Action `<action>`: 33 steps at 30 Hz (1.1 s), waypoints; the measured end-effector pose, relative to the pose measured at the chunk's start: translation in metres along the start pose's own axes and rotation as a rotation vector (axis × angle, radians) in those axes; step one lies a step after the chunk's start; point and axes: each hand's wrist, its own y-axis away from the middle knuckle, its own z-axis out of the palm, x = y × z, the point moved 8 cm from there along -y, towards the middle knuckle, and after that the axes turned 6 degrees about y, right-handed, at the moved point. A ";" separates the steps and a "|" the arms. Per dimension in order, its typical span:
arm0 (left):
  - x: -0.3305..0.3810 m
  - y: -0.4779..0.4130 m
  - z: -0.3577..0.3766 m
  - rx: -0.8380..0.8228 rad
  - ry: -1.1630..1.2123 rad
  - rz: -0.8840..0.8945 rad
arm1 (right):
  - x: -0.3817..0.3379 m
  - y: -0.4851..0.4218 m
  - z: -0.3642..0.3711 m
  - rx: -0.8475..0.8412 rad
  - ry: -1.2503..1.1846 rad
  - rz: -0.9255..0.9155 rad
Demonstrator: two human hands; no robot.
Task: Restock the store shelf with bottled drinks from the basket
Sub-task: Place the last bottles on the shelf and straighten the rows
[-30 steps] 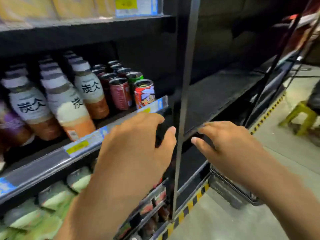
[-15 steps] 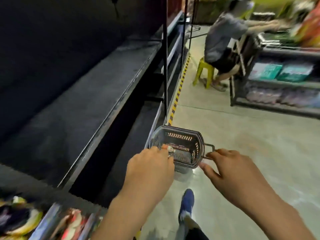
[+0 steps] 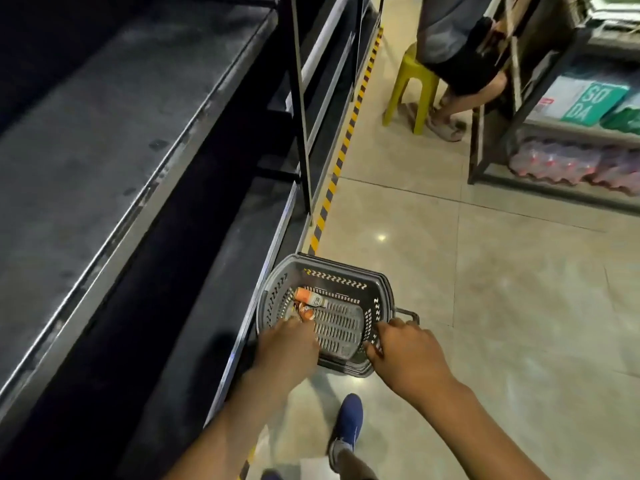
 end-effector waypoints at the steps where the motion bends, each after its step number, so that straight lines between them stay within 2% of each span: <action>1: -0.008 -0.028 0.010 -0.019 0.022 -0.018 | 0.003 -0.026 0.009 -0.028 -0.006 -0.004; 6: -0.063 -0.153 0.093 -0.151 0.080 -0.117 | 0.014 -0.162 0.089 -0.174 -0.058 0.009; 12: -0.146 -0.314 0.250 -0.259 0.204 -0.258 | 0.007 -0.343 0.247 -0.259 -0.138 0.022; 18: -0.232 -0.467 0.412 -0.231 0.382 -0.420 | -0.021 -0.518 0.408 -0.243 -0.209 -0.001; 20: -0.259 -0.505 0.456 -0.166 0.439 -0.494 | -0.032 -0.567 0.453 -0.212 -0.230 -0.018; 23: -0.292 -0.544 0.519 -0.096 0.520 -0.638 | -0.055 -0.625 0.520 -0.226 -0.291 -0.079; 26: -0.305 -0.570 0.570 -0.106 0.580 -0.679 | -0.073 -0.660 0.560 -0.154 -0.303 -0.099; 29: -0.319 -0.581 0.601 -0.069 0.693 -0.783 | -0.087 -0.680 0.582 -0.084 -0.180 -0.103; 33: -0.336 -0.587 0.619 0.004 0.619 -0.779 | -0.093 -0.703 0.604 -0.102 -0.190 -0.078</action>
